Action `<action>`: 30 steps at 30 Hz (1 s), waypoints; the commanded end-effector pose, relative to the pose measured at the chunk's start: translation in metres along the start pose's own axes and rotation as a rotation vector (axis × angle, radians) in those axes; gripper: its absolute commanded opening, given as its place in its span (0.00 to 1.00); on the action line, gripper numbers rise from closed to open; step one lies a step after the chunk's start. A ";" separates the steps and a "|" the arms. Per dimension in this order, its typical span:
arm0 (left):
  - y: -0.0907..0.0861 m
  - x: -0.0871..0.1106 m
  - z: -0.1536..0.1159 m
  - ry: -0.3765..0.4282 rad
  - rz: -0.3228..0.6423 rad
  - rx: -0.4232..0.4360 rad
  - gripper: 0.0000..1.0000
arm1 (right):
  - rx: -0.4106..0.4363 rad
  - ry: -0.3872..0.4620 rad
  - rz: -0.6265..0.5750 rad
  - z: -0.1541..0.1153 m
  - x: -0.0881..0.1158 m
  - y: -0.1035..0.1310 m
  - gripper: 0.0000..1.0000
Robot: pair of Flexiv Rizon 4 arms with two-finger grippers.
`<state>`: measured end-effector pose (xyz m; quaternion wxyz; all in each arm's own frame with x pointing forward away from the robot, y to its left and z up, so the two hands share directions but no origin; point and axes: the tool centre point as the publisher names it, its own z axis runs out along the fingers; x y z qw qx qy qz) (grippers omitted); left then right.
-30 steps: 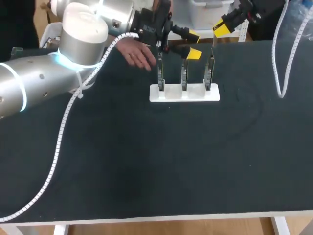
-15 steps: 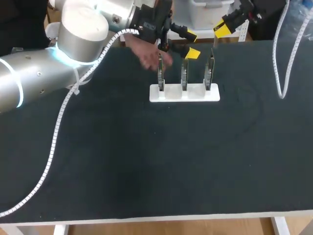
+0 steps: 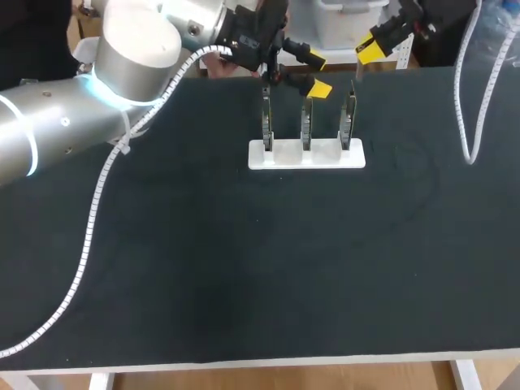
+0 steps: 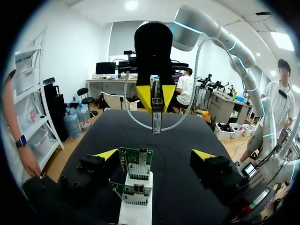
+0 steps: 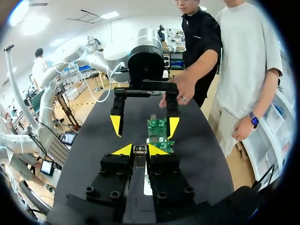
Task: Pick up the optical module with the left hand, and insert it into the network port with the right hand.
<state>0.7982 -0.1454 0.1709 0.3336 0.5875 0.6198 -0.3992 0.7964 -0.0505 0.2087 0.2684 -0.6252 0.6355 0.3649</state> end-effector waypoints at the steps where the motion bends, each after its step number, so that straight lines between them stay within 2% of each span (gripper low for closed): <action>1: -0.002 0.001 -0.001 0.003 -0.002 -0.004 1.00 | 0.011 0.000 0.000 0.001 0.000 0.005 0.00; 30: 0.002 0.001 0.000 0.029 0.007 0.001 1.00 | 0.016 -0.003 0.005 0.001 0.001 0.004 0.00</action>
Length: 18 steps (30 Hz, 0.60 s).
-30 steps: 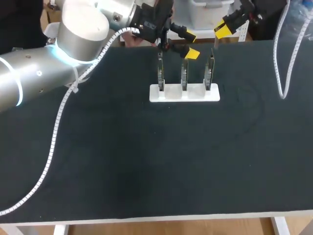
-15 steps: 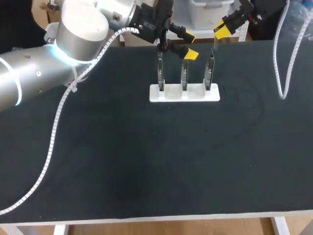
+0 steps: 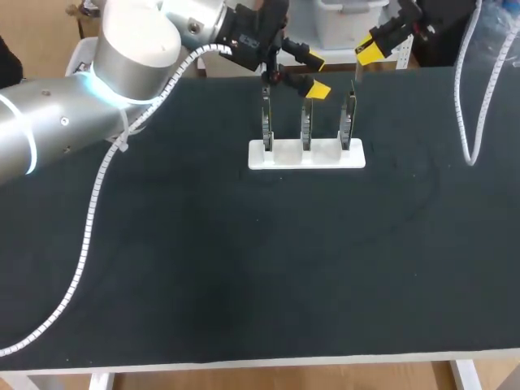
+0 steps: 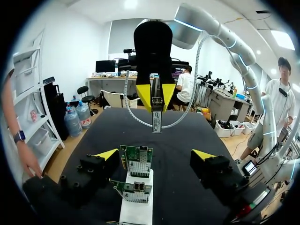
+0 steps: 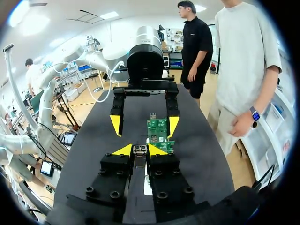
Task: Pick up the optical module with the left hand, and insert it into the network port with the right hand.
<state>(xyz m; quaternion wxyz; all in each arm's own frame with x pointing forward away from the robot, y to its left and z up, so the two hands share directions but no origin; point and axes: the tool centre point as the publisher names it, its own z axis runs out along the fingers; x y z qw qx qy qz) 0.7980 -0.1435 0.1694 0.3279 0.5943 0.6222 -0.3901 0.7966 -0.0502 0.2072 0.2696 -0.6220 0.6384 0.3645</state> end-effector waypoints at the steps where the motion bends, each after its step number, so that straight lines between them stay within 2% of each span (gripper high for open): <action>1: 0.002 -0.001 0.001 0.007 0.001 0.004 1.00 | 0.010 -0.001 -0.001 0.000 0.001 0.005 0.00; 18: 0.002 -0.003 0.003 0.008 0.007 0.008 1.00 | 0.012 0.001 -0.001 -0.001 0.002 0.005 0.00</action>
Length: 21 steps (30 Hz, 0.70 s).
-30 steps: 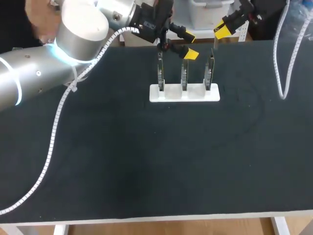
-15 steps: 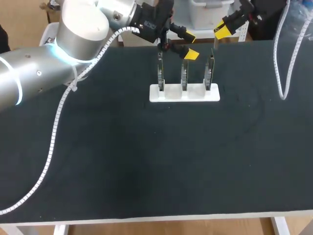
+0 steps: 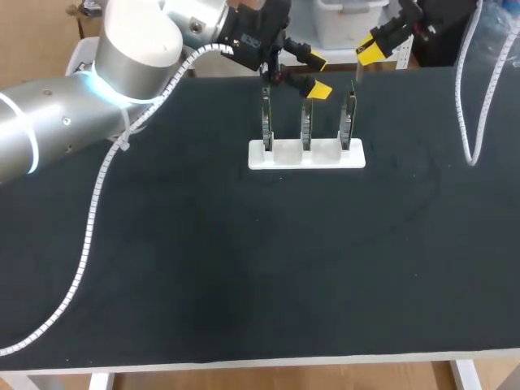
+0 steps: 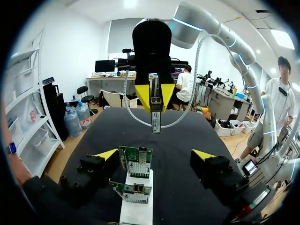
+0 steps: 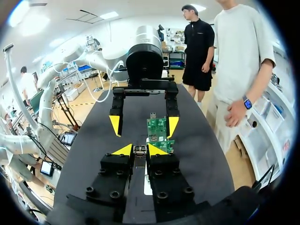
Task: Pick up the optical module with the left hand, and insert it into the network port with the right hand.
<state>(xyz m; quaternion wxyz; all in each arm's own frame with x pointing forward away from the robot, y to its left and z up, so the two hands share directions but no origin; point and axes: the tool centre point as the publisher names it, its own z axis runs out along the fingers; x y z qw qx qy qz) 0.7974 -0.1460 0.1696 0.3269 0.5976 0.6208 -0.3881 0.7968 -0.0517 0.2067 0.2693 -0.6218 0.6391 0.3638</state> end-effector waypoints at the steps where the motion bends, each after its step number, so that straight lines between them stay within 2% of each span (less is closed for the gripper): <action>1: 0.002 -0.001 0.001 0.001 0.002 0.006 1.00 | 0.011 0.000 -0.002 0.000 0.000 0.005 0.00; 21: 0.002 -0.001 0.001 0.001 0.002 0.006 1.00 | -0.003 0.012 0.002 0.001 0.005 0.003 0.00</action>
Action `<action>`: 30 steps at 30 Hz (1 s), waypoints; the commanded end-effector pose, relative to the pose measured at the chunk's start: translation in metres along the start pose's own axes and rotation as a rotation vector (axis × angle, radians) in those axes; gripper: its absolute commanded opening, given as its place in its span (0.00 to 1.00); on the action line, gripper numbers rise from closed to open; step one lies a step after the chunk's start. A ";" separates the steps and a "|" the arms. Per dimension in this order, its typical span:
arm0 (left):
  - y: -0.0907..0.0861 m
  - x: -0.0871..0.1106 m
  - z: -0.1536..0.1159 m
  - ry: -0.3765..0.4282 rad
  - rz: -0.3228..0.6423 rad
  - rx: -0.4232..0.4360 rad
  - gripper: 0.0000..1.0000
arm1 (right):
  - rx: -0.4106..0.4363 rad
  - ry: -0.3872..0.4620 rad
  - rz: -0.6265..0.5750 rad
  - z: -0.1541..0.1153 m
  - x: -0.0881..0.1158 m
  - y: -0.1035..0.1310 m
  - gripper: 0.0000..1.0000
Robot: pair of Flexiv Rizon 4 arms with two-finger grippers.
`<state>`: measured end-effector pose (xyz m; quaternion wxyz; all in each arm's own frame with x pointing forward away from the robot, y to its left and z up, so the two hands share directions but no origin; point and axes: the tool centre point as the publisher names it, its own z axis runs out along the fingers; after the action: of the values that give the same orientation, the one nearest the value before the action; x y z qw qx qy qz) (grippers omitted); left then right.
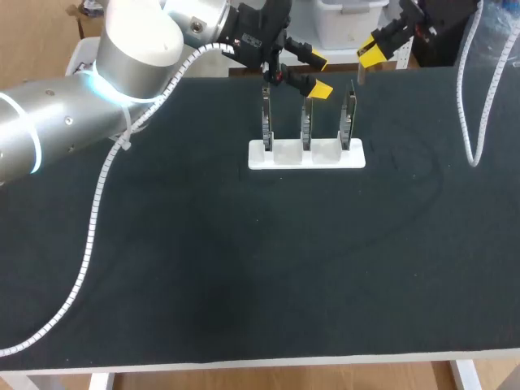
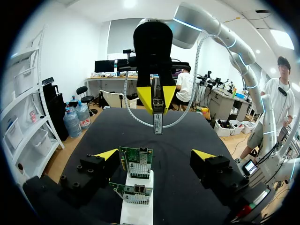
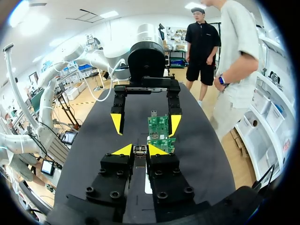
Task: Pick up the optical module with the left hand, and insert it into the network port with the right hand.
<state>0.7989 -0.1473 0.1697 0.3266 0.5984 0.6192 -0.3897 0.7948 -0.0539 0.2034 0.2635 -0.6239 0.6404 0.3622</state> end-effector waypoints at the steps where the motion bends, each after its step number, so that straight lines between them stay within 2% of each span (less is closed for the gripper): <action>1: 0.001 0.000 0.000 0.003 0.000 0.002 1.00 | 0.001 0.001 0.000 0.001 0.001 0.001 0.00; 18: 0.001 0.000 0.000 0.003 0.000 0.002 1.00 | -0.060 -0.001 -0.005 0.003 0.014 -0.014 0.00; 30: 0.001 0.000 0.000 0.003 0.000 0.002 1.00 | -0.080 -0.008 -0.004 0.004 0.015 -0.023 0.00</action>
<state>0.7990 -0.1473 0.1697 0.3265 0.5985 0.6190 -0.3898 0.8088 -0.0587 0.1869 0.2517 -0.6305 0.6299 0.3772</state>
